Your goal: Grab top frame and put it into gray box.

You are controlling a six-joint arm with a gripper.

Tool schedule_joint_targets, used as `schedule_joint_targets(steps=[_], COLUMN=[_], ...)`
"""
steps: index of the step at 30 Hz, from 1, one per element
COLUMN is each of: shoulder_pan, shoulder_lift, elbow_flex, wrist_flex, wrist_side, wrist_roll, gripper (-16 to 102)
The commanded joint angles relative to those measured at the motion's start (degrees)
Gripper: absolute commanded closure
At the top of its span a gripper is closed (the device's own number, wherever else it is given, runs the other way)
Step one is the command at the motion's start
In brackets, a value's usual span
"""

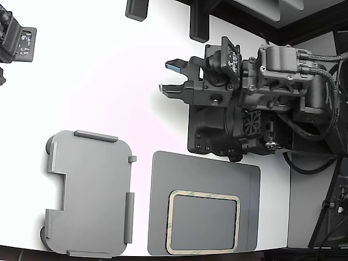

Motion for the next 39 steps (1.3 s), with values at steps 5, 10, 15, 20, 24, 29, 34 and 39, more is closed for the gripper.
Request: schedule_joint_targets(steps=[5,10,15,20,24,29,34,39], shoulder_pan=[0.18,0.18,0.18,5.71,14.68,24.52,34.19,43.59], shoulder_lift=[1.14,1.05,-0.26,-9.93,-19.25,-23.73,-25.93,-27.77], elbow_flex=[-1.32,-1.41,-2.99,-13.62,-25.84,-35.33,-38.67,-39.37], wrist_flex=[-0.35,-0.35,-0.44,1.67,6.86,10.46,15.21,22.24], wrist_side=[-0.88,-0.79,-0.7,2.11,6.59,7.65,7.73,6.24], wrist_roll=[-0.62,-0.62,-0.53,-3.08,-22.76,-36.65,-53.09,-72.69], gripper=[-14,-14,-14,-14,-14,-4,-3,-4])
